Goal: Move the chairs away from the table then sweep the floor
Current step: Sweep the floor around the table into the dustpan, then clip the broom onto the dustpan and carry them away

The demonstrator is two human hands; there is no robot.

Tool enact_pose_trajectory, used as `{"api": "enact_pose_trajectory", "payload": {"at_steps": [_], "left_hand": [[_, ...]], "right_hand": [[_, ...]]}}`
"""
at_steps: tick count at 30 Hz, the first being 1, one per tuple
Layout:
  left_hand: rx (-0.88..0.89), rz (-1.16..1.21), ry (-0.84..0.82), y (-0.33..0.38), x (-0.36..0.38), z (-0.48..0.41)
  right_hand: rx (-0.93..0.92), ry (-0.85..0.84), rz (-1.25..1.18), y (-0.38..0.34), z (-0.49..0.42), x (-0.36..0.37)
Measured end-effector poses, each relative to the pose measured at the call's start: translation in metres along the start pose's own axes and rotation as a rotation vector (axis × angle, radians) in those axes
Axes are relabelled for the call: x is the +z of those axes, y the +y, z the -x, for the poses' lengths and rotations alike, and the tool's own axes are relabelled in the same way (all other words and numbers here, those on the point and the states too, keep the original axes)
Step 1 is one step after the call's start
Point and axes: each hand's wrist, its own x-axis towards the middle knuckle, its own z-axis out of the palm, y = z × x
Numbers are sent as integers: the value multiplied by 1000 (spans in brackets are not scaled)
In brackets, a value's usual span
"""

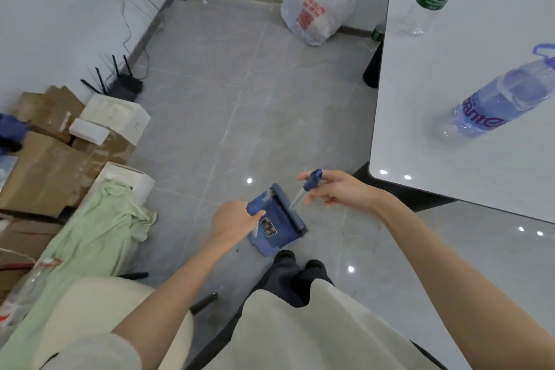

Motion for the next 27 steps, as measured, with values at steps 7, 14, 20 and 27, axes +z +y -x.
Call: {"api": "enact_pose_trajectory", "payload": {"at_steps": [7,14,20,27], "left_hand": [[203,-147,-114,63,0,2],[397,-253,-182,129,10,14],[507,-295,-244,185,42,33],[614,-359,-282,255,100,72]], "right_hand": [[-251,387,429,19,37,-18],[-257,622,290,44,86,-41],[-260,730,220,78,134,-52],[-234,803,140,145,197,-82]]}}
